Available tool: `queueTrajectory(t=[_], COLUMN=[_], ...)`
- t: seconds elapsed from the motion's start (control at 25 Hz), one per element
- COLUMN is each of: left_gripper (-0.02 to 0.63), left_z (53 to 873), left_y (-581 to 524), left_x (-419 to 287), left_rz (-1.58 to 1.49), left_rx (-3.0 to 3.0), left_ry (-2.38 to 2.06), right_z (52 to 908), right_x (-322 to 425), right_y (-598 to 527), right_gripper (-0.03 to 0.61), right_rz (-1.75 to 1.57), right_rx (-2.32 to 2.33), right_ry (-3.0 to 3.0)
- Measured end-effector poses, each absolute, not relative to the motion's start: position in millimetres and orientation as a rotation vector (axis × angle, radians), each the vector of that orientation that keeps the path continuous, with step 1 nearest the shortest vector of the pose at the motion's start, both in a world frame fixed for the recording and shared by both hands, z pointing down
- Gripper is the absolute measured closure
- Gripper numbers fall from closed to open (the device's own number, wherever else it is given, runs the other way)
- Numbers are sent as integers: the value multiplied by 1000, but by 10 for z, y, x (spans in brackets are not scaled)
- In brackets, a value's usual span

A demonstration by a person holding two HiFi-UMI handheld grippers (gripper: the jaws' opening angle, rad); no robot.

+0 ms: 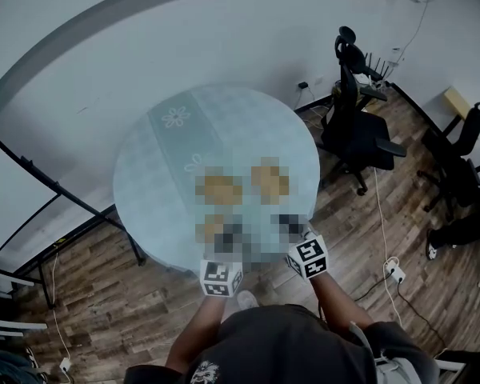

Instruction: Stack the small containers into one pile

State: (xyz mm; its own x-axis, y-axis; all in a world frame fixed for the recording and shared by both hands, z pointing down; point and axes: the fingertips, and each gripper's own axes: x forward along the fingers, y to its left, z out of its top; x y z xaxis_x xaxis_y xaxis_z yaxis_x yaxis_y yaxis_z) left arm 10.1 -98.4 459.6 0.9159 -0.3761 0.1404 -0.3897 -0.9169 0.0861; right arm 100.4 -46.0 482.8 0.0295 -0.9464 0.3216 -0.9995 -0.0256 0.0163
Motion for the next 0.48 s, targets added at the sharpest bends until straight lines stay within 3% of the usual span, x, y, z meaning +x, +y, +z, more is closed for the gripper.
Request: queueTrajectory(t=[0.32, 0.48], left_gripper=[609, 609], left_z=[4633, 4747], left_y=[-1257, -1368], left_x=[-5, 42], left_rz=[174, 191], left_rx=[2943, 2922], left_ry=[-635, -661], right_z=[5065, 5013], right_x=[941, 1075], right_y=[-580, -636], right_gripper=[577, 577], right_rz=[417, 313], right_rx=[2054, 2113], right_ry=[-1986, -1954])
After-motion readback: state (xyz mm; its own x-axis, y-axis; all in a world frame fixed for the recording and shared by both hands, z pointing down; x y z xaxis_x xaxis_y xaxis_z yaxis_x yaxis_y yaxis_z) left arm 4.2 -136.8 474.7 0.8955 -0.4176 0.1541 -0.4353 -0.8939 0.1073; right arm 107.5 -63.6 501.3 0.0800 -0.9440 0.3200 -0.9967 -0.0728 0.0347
